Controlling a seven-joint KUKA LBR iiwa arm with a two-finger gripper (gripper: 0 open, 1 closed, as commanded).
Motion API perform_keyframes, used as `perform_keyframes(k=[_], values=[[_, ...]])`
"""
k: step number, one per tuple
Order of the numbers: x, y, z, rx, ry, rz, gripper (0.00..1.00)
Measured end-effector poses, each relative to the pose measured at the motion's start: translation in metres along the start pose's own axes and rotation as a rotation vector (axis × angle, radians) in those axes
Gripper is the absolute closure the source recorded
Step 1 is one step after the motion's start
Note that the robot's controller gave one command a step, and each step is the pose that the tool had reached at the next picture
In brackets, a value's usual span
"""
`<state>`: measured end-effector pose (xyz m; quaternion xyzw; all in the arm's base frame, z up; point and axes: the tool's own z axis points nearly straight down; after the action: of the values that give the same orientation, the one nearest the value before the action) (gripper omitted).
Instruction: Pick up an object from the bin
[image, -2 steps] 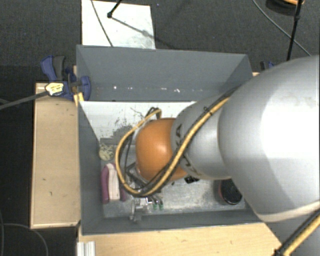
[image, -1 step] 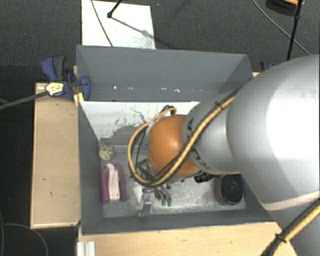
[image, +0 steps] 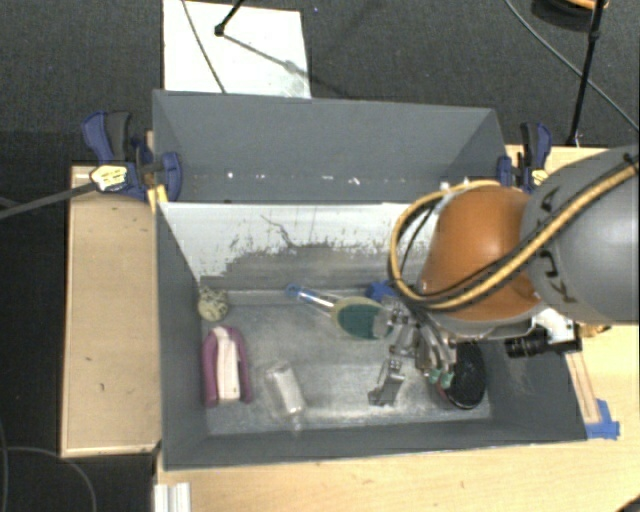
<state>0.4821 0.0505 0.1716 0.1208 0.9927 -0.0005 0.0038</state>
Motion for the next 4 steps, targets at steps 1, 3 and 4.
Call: perform_keyframes(k=[1, 3, 4], values=[[-0.051, 0.017, -0.016, -0.002, 0.001, 0.142, 0.0], [-0.071, 0.02, 0.052, -0.001, 0.004, 0.154, 1.0], [-0.095, 0.035, -0.018, -0.005, -0.003, 0.161, 1.0]])
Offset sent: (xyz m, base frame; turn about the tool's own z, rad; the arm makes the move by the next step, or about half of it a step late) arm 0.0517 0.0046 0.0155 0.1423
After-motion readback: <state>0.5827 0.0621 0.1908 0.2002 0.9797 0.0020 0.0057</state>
